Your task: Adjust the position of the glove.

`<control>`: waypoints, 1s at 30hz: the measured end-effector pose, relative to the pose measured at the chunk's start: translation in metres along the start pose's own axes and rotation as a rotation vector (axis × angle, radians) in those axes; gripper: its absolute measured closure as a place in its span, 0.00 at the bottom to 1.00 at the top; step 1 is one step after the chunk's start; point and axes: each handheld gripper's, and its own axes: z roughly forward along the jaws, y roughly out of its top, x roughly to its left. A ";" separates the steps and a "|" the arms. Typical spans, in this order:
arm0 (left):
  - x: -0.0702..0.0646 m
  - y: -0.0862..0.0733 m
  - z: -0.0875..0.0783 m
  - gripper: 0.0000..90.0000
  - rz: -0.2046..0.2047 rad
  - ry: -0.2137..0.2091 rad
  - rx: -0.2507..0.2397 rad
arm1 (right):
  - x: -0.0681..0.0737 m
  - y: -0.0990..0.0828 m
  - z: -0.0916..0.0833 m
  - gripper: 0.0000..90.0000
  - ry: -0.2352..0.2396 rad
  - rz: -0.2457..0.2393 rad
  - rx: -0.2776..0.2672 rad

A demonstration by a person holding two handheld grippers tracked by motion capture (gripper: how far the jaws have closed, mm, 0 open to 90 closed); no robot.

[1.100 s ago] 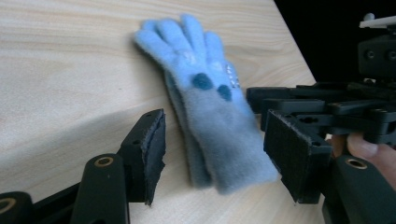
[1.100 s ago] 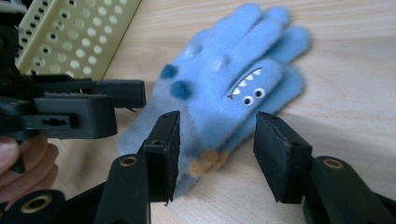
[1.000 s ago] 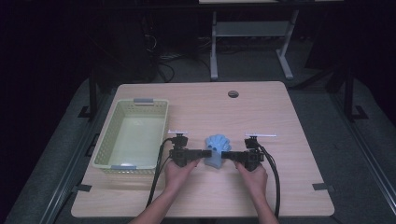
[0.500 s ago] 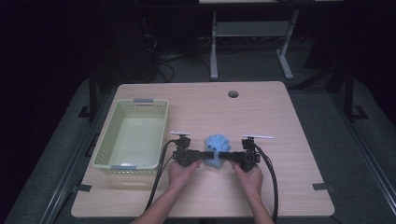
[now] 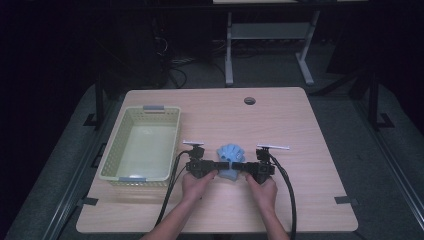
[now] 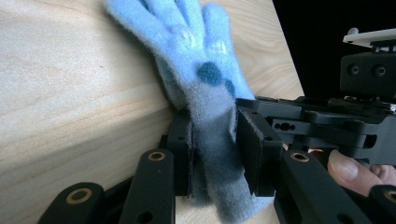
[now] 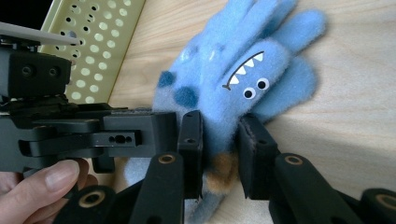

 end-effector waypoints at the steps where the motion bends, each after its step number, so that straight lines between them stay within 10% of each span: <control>1: 0.000 0.000 0.000 0.75 0.000 0.000 0.000 | 0.000 0.000 0.000 0.81 0.000 0.000 0.000; 30: -0.020 0.009 -0.018 0.80 0.047 -0.041 -0.076 | 0.011 0.004 -0.016 0.85 0.137 0.017 -0.094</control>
